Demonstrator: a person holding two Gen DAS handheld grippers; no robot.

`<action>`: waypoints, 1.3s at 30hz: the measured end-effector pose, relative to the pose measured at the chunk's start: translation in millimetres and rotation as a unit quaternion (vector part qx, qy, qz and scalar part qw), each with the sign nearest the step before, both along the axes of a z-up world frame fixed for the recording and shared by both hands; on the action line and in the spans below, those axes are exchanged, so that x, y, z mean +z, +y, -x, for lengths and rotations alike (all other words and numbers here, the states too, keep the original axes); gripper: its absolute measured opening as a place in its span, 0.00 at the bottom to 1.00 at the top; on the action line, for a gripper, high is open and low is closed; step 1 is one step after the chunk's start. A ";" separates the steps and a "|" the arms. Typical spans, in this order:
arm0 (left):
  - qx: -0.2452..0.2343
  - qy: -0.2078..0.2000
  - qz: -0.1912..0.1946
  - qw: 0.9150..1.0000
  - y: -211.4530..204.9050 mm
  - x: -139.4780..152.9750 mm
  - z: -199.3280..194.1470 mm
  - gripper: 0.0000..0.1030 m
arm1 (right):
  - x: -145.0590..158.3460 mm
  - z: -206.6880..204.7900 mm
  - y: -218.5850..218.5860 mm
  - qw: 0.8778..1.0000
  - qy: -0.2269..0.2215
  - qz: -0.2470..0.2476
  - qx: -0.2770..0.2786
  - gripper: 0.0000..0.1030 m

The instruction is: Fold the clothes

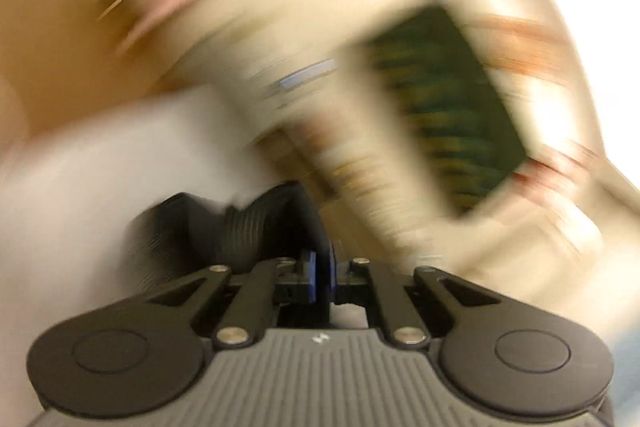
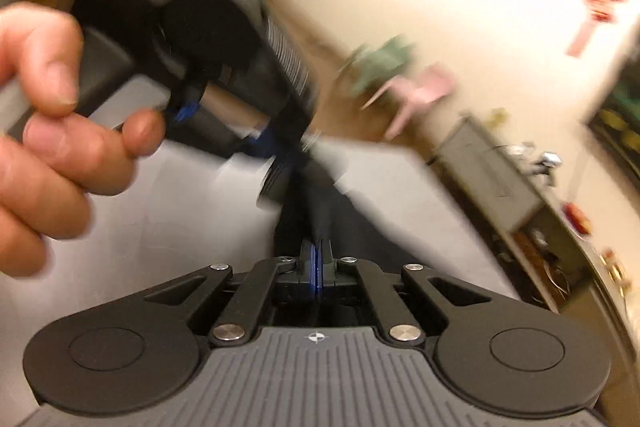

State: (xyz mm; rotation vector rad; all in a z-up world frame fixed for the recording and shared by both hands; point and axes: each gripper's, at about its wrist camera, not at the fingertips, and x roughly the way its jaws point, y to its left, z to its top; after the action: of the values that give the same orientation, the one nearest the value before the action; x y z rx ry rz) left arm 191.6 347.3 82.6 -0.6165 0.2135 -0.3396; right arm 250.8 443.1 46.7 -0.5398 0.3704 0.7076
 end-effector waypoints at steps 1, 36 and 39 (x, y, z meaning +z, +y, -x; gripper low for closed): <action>-0.011 -0.016 -0.022 1.000 -9.1 0.8 18.2 0.05 | 19.8 5.9 -15.6 0.999 0.001 -0.041 -0.008 0.00; 0.135 0.344 0.132 0.920 56.7 -125.8 10.4 0.32 | -56.3 59.2 -167.1 0.960 0.236 -0.108 -0.107 0.45; 0.133 0.328 0.102 0.930 51.9 -119.7 4.1 0.13 | -54.8 70.1 -255.8 0.939 0.246 -0.140 -0.193 0.47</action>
State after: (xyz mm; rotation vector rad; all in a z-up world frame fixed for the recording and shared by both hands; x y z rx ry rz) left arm 187.5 399.3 -37.1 -0.9431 0.7353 0.1242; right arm 180.7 187.3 -8.1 -0.0032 0.8052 0.4931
